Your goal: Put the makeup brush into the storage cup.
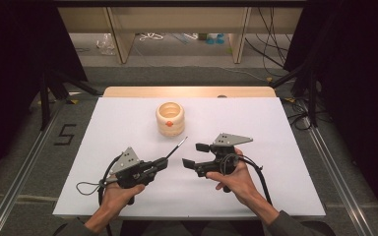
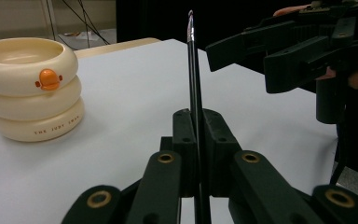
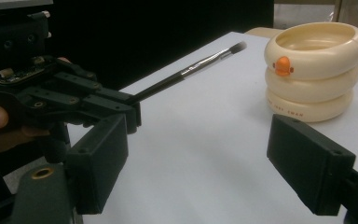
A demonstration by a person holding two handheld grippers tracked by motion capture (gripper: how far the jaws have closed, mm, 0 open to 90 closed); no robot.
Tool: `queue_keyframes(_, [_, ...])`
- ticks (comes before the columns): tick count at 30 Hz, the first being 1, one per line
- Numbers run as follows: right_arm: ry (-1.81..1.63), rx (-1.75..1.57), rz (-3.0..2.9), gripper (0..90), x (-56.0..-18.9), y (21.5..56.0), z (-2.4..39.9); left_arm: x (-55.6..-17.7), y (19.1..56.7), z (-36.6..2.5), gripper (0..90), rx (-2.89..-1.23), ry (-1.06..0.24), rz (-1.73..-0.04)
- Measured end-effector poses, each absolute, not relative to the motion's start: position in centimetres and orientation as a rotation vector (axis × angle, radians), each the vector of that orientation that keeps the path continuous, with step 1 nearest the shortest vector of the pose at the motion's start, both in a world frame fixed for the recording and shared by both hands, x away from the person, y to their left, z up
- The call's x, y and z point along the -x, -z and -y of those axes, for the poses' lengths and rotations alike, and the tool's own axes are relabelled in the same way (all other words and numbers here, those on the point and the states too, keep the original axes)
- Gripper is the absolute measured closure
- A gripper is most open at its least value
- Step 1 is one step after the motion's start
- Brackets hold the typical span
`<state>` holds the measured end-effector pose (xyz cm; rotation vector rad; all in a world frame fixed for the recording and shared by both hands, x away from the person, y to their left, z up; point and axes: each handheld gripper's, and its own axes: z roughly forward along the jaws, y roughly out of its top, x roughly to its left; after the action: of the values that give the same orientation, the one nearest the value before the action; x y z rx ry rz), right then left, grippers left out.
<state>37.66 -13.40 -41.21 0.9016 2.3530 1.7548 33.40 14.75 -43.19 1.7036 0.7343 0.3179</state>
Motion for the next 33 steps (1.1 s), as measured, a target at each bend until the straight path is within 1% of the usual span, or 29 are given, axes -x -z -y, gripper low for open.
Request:
queue_keyframes(10, [-1.79, -0.912, -2.335, 22.6, -37.8, 41.4, 12.8, -33.2, 43.1, -14.7, 84.1, -1.702, -0.332, -0.756])
queue_keyframes(20, [-1.811, -0.915, -2.324, 23.8, -37.8, 41.4, 12.5, -33.2, 43.0, -14.7, 84.1, -1.697, -0.336, -0.752])
queue_keyframes(33, [-1.891, -0.914, -2.288, 24.9, -38.3, 41.1, 11.1, -33.2, 43.0, -14.8, 84.2, -1.697, -0.343, -0.732])
